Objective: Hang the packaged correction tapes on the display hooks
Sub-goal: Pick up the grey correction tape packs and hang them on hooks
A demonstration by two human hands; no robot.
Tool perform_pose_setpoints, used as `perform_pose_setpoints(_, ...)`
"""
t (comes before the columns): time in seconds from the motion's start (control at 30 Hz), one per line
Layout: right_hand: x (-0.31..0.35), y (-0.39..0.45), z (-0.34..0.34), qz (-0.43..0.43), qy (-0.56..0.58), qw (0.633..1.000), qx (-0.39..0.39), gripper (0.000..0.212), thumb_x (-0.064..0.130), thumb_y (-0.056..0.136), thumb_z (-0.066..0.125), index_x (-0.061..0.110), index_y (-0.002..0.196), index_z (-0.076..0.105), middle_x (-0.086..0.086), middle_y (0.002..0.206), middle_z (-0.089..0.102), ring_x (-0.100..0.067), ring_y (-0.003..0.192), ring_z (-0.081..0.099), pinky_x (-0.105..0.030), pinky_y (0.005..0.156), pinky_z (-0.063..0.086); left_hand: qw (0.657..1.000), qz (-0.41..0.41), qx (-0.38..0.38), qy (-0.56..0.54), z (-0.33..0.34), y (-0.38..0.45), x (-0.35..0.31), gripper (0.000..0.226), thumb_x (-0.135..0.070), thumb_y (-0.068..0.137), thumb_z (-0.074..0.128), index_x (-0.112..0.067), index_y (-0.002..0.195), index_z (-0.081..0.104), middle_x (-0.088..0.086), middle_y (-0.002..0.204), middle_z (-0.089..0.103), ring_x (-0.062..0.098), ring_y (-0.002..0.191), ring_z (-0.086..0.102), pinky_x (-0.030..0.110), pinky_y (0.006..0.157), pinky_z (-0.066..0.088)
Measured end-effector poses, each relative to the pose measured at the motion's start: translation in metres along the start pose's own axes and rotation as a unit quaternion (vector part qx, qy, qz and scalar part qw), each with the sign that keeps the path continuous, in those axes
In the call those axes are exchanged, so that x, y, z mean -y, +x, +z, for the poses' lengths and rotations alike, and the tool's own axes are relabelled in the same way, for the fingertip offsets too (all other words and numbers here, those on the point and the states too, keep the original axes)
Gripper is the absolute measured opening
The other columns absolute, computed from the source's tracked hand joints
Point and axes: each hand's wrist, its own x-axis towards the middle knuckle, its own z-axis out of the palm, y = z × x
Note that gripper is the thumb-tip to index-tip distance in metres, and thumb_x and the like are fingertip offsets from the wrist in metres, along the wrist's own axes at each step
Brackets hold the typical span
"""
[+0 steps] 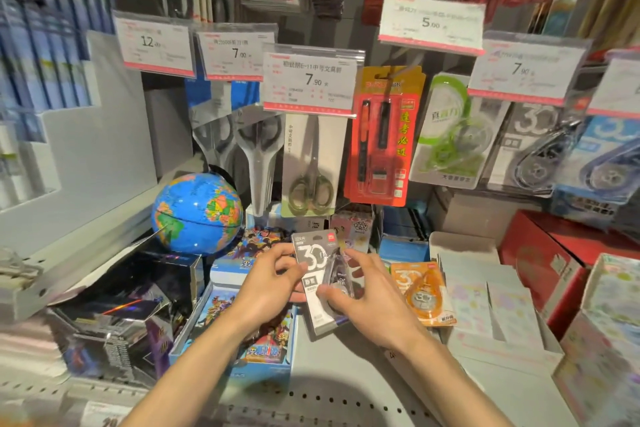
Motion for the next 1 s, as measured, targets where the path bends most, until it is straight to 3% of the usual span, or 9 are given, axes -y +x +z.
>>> perform_pose_setpoints(0.07,-0.001,0.0,-0.006,0.026,0.045,0.999,0.003,0.075,0.059,0.084,0.064,0.031,0.148,0.035,0.011,0.138,0.045,-0.004,0.12,0.048,-0.028,0.103,0.044,1.0,-0.003,0.011,-0.019,-0.002,-0.004,-0.001,0.02,-0.004,0.1,0.055,-0.008,0.118,0.06,0.023,0.102,0.073,0.037,0.089,0.075,0.05,0.079,0.063)
perform_pose_setpoints(0.2,-0.004,-0.002,-0.019,0.088,0.114,0.989,0.045,0.068,0.049,0.09,0.065,0.027,0.148,0.037,0.01,0.123,0.057,0.001,0.099,0.06,-0.01,0.076,0.046,0.998,-0.009,0.032,-0.054,-0.003,-0.011,-0.001,0.019,-0.005,0.099,0.057,-0.01,0.117,0.061,0.024,0.104,0.073,0.03,0.079,0.075,0.039,0.071,0.063)
perform_pose_setpoints(0.27,-0.008,-0.005,-0.024,0.109,0.149,0.981,0.057,0.063,0.044,0.091,0.066,0.027,0.145,0.04,0.009,0.113,0.062,-0.002,0.09,0.065,-0.01,0.069,0.05,0.997,-0.01,0.037,-0.063,0.001,-0.015,-0.003,0.02,-0.004,0.098,0.059,-0.01,0.117,0.061,0.024,0.104,0.073,0.026,0.075,0.073,0.034,0.066,0.062)
perform_pose_setpoints(0.5,-0.038,-0.028,-0.063,0.125,0.211,0.969,0.032,0.055,0.038,0.086,0.074,0.029,0.135,0.051,-0.001,0.106,0.065,-0.009,0.082,0.066,-0.02,0.073,0.052,0.996,0.011,0.064,-0.062,0.051,-0.023,-0.014,0.023,-0.002,0.096,0.06,-0.009,0.118,0.061,0.028,0.109,0.07,0.033,0.081,0.068,0.053,0.081,0.059)
perform_pose_setpoints(0.6,-0.053,-0.039,-0.091,0.12,0.248,0.961,0.019,0.048,0.029,0.087,0.075,0.024,0.13,0.055,0.0,0.091,0.061,-0.008,0.071,0.06,-0.021,0.067,0.048,0.995,0.031,0.072,-0.056,0.084,-0.03,-0.027,0.02,-0.002,0.096,0.06,-0.011,0.114,0.063,0.022,0.098,0.074,0.023,0.069,0.07,0.041,0.067,0.063)
perform_pose_setpoints(0.67,-0.065,-0.047,-0.114,0.11,0.273,0.956,0.003,0.04,0.022,0.087,0.075,0.022,0.124,0.059,0.001,0.086,0.061,-0.004,0.062,0.058,-0.016,0.06,0.045,0.996,0.044,0.067,-0.049,0.109,-0.034,-0.038,0.024,-0.003,0.095,0.062,-0.009,0.118,0.061,0.03,0.098,0.067,0.019,0.066,0.064,0.029,0.055,0.058)
perform_pose_setpoints(0.77,-0.091,-0.058,-0.156,0.084,0.237,0.968,-0.015,0.043,0.035,0.084,0.076,0.03,0.124,0.061,-0.003,0.094,0.064,-0.005,0.07,0.061,-0.018,0.067,0.048,0.996,0.074,0.054,-0.019,0.154,-0.04,-0.059,0.03,-0.007,0.095,0.063,-0.008,0.124,0.059,0.037,0.106,0.059,0.021,0.076,0.059,0.023,0.053,0.054)
perform_pose_setpoints(0.9,-0.117,-0.073,-0.213,0.065,0.224,0.972,-0.04,0.038,0.039,0.084,0.075,0.036,0.118,0.06,-0.004,0.096,0.069,-0.017,0.08,0.067,-0.029,0.079,0.054,0.992,0.114,0.053,0.0,0.213,-0.051,-0.09,0.026,-0.006,0.095,0.063,-0.009,0.121,0.062,0.031,0.097,0.063,0.02,0.073,0.059,0.022,0.053,0.053)
perform_pose_setpoints(1.0,-0.128,-0.082,-0.248,0.042,0.258,0.963,-0.06,0.036,0.03,0.084,0.077,0.031,0.114,0.059,0.001,0.084,0.059,-0.013,0.071,0.057,-0.023,0.071,0.048,0.988,0.145,0.054,0.028,0.247,-0.058,-0.113,0.022,-0.006,0.095,0.062,-0.012,0.116,0.064,0.018,0.084,0.054,0.02,0.074,0.056,0.022,0.055,0.053)
